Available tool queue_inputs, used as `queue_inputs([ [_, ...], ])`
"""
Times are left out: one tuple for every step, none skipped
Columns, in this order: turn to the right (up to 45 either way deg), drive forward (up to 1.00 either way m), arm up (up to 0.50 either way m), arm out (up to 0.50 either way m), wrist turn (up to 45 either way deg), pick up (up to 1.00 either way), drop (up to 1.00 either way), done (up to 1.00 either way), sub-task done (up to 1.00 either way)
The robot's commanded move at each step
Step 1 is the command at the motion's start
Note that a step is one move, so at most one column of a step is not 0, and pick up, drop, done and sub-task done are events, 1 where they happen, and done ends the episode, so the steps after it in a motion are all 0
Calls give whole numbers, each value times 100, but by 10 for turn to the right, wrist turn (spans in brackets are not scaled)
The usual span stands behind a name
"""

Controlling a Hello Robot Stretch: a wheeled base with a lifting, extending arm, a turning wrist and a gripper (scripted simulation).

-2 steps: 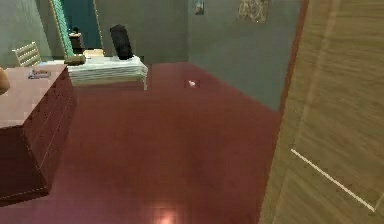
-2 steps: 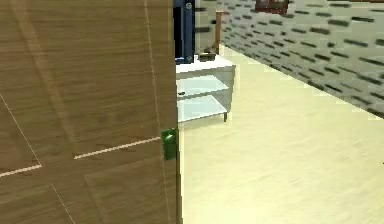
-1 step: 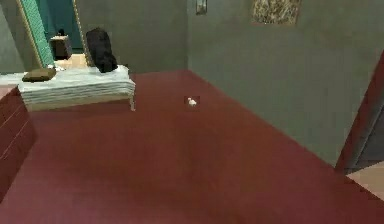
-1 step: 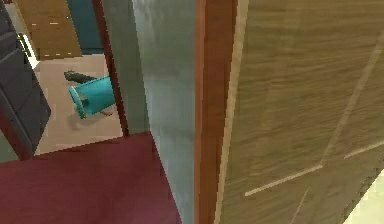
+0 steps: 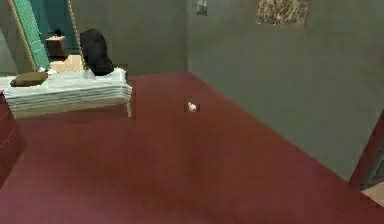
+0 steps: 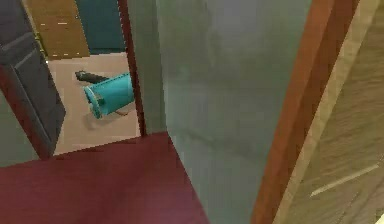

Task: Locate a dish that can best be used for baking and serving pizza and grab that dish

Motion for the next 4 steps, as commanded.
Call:
queue_inputs([
  [450,0,0,0,0,0,0,0,0],
  [90,0,0,0,0,0,0,0,0],
  [0,100,0,0,0,0,0,0,0],
  [60,0,0,0,0,0,0,0,0],
])
